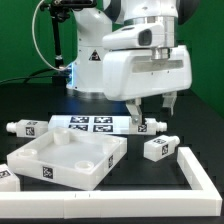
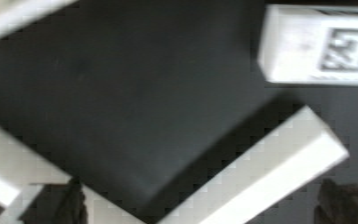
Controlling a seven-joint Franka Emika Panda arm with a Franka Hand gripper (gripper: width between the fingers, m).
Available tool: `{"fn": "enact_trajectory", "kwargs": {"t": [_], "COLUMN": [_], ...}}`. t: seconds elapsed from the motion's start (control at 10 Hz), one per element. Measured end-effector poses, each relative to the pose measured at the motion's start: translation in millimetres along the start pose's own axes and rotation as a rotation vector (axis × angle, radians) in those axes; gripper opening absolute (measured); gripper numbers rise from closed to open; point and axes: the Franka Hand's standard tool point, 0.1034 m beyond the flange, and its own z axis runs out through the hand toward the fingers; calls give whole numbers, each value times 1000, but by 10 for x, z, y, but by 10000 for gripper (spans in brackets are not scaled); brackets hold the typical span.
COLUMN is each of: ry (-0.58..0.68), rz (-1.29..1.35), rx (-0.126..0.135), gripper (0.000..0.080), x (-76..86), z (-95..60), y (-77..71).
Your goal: Assemble one leg
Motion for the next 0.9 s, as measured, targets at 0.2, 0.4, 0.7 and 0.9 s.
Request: {"fn": "enact_trajectory", "kwargs": {"t": [0.2, 0.4, 0.7, 0.9], "ry": [10, 8, -17, -61], "rz": [-13, -12, 154, 446], "rx": [0, 1, 10, 35], "gripper": [649, 649, 649, 649], "x": [55, 49, 29, 35], "z": [27, 30, 41, 87], "y": [37, 34, -52, -201]}}
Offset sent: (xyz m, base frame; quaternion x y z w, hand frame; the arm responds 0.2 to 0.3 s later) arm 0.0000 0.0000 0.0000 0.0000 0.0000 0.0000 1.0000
